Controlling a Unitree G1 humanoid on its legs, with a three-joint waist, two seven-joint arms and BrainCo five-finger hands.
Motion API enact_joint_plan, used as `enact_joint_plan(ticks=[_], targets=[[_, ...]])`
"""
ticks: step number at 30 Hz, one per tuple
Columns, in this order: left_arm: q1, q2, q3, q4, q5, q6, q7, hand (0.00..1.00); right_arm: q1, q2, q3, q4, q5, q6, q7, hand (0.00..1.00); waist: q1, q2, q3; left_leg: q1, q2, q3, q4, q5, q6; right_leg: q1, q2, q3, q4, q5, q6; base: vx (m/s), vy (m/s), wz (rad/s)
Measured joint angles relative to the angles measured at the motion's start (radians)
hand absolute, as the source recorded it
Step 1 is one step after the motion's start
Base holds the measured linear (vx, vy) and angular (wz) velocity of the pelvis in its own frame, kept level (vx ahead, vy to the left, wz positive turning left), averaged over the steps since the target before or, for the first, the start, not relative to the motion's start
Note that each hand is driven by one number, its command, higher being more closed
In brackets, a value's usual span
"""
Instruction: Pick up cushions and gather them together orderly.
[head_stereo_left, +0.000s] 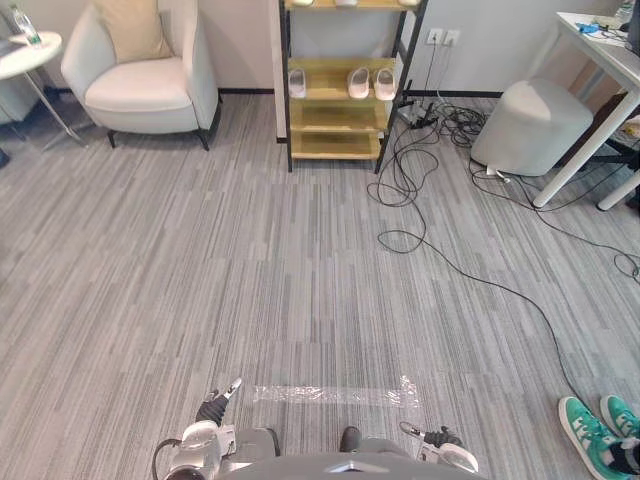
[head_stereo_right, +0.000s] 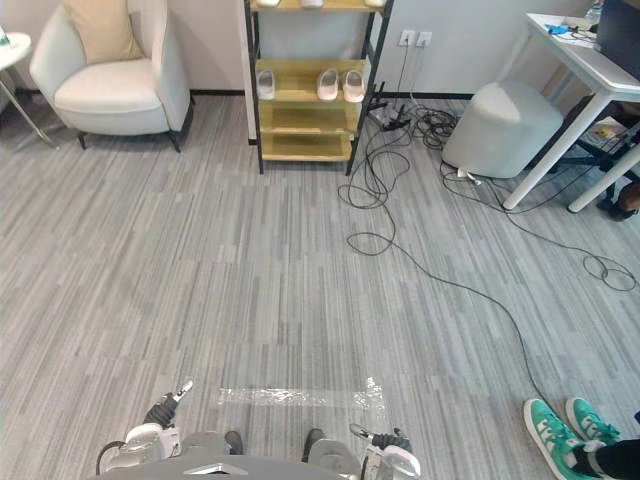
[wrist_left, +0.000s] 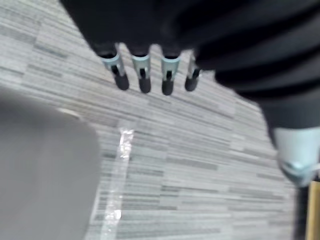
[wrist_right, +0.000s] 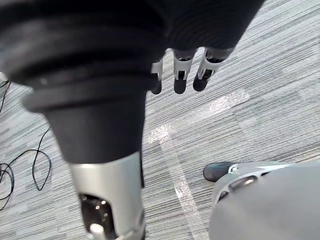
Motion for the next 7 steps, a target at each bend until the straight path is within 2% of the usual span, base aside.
enact_joint_plan(ticks=[2,7], targets=[[0.001,0.004,0.001,0.001,0.001,0.0,0.0,0.0,0.001,0.012,-0.018,0.0,0.0,0.0,0.0,0.0,-0.001,-0.01,-0.003,0.028,-0.02,0.001,-0.015,0.003,0.004,0.029,-0.015,0.004,-0.022,0.003,0.006,0.1,0.118,-0.05],[0.005,0.008,-0.001,0.005,0.018,0.001,-0.002,0.0,-0.002,0.022,-0.018,0.0,0.0,0.0,0.003,0.0,-0.003,-0.006,-0.003,0.076,-0.043,0.001,-0.07,0.016,0.025,0.062,-0.022,0.024,-0.059,0.01,0.016,0.07,0.047,-0.06]])
